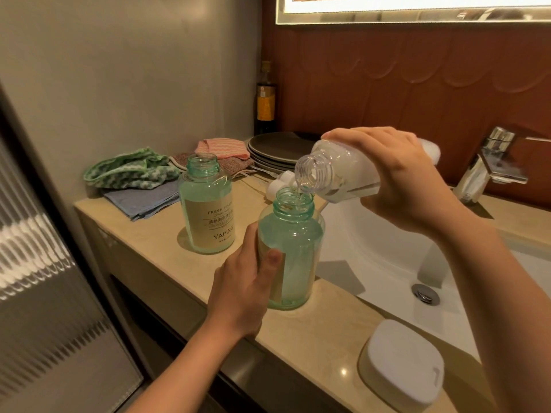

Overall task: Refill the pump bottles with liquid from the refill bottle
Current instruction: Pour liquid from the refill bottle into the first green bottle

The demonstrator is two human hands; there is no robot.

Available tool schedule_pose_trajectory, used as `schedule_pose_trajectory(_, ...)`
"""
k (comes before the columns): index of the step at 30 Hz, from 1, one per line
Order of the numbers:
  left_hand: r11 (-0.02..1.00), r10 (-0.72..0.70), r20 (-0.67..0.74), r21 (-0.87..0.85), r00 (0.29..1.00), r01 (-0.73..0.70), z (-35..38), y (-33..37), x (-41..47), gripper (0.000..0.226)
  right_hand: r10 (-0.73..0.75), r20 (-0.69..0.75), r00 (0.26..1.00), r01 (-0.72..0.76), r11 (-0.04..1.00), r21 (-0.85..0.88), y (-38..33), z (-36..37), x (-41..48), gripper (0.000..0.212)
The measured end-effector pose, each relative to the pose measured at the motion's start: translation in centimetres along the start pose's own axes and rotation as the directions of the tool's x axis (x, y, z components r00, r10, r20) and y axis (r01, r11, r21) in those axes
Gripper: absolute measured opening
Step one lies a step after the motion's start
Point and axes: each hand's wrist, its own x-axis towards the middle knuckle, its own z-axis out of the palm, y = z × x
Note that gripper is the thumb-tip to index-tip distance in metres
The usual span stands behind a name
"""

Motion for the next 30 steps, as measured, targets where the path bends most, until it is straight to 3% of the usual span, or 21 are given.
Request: schedule_pose_trajectory(30,1.0,-0.011,0.0,0.002,1.0,0.011,0.04,-0.1,0.03,0.069,0.007,0.005,1.0,-0.007,1.0,-0.01,-0.12,-0.06,0.04,0.083)
